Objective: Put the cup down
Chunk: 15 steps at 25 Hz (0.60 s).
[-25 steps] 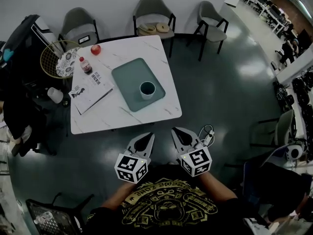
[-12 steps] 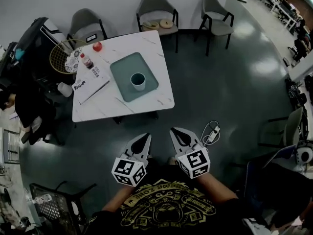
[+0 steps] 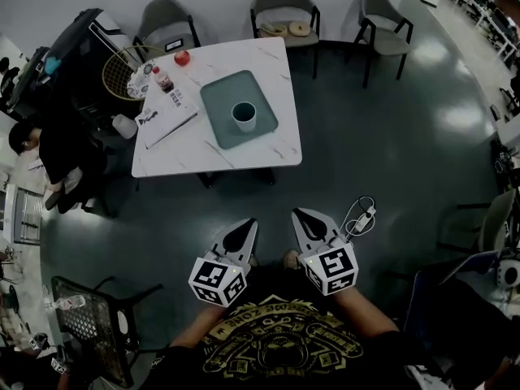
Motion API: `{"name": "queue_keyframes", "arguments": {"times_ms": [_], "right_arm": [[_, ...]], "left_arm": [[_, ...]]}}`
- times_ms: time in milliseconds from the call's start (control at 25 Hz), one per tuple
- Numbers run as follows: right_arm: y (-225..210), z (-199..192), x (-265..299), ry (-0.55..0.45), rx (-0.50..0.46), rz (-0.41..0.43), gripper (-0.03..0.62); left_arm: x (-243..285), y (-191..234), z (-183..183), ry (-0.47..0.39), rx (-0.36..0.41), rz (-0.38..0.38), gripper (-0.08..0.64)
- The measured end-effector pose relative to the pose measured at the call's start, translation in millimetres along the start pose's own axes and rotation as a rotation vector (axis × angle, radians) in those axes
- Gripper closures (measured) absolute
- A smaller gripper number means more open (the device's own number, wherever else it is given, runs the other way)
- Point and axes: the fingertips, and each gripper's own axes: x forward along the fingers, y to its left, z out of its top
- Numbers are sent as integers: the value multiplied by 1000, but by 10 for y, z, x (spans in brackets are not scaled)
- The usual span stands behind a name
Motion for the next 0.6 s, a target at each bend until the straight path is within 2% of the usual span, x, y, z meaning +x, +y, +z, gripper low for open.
{"name": "queue_keyframes", "arguments": {"times_ms": [320, 600], "right_arm": [[358, 117, 125, -7, 4, -5, 584], [677, 128, 280, 9, -21, -22, 586]], "left_arm": [[-249, 318, 98, -9, 18, 15, 549], [-456, 573, 192, -27, 25, -13, 549]]}}
